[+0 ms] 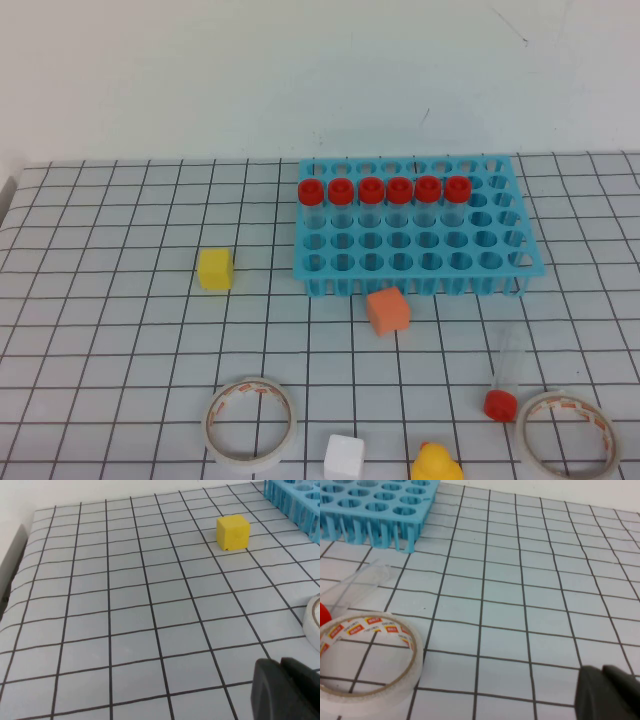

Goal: Place the test tubes

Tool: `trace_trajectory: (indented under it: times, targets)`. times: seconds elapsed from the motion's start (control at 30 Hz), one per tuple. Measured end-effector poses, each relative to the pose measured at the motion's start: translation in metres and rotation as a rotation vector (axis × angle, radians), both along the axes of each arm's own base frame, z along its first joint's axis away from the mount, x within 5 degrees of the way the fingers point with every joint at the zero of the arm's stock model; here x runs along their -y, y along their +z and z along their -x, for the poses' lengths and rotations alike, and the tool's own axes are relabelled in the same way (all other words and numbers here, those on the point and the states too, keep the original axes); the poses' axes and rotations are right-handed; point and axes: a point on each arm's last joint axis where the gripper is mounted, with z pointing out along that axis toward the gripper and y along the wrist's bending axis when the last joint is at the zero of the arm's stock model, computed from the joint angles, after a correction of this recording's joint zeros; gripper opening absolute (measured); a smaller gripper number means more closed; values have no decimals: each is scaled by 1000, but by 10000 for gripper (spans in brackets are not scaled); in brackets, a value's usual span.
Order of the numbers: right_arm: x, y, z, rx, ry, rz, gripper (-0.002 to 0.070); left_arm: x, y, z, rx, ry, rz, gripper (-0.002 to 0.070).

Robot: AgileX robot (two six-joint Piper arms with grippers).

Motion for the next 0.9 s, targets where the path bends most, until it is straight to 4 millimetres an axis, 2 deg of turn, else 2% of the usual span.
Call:
trace_trajectory:
  times: [0.9]
  targets:
    - [0,0,0,2,0,0,-1,-1,0,0,3,2,-20,-1]
